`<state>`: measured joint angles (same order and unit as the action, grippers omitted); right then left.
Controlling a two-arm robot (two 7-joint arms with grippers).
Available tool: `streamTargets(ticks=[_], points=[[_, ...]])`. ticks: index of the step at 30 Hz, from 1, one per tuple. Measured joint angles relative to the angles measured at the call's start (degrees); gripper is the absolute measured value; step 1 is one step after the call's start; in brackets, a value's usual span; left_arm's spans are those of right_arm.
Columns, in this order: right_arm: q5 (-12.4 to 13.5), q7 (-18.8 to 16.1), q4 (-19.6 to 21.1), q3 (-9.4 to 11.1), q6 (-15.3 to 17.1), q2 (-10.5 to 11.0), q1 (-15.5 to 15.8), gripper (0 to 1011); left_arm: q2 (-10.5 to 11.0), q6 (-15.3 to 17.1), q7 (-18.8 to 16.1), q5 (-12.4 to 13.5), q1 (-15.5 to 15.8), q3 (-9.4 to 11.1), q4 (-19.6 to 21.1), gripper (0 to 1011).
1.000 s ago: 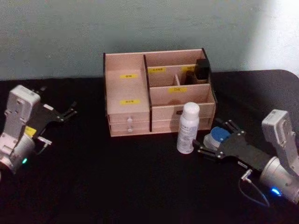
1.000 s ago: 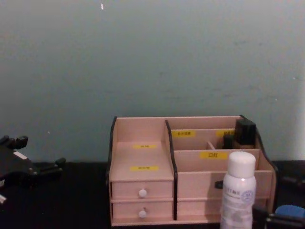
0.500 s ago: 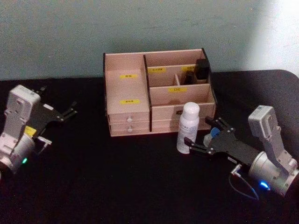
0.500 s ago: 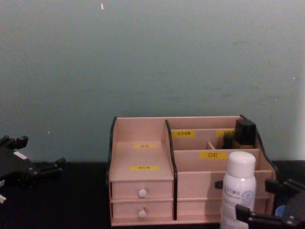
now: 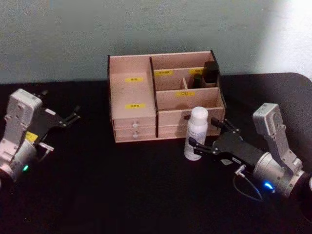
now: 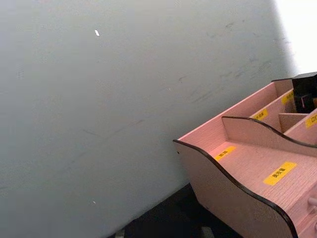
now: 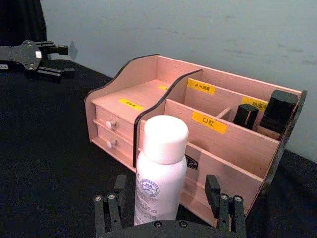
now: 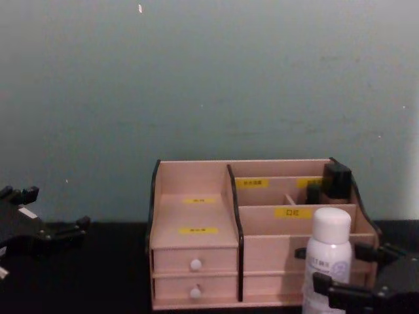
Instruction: Pick up the facial cleanser and watermelon frost from the table and place them into the tiered storage box.
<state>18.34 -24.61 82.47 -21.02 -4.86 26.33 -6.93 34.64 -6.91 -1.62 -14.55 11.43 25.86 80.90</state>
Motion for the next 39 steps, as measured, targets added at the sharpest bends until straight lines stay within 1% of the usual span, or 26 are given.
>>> streamTargets(ticks=[7,18,33,39], points=[[-0.5,-0.9,-1.1,0.2,0.8,-1.2,-0.9,1003,0.0,0.0,0.0,0.0,0.0,0.0,0.0,1002],[-1.0,-1.7,-2.4,0.2,1.3,-2.1,-1.9,1003,0.0,0.0,0.0,0.0,0.0,0.0,0.0,1001],[-1.0,-2.4,-3.8,-0.1,1.9,-3.2,-3.1,1003,0.0,0.0,0.0,0.0,0.0,0.0,0.0,1001],[-1.0,-2.3,-3.8,-0.1,1.8,-3.2,-3.1,1003,0.0,0.0,0.0,0.0,0.0,0.0,0.0,1001]])
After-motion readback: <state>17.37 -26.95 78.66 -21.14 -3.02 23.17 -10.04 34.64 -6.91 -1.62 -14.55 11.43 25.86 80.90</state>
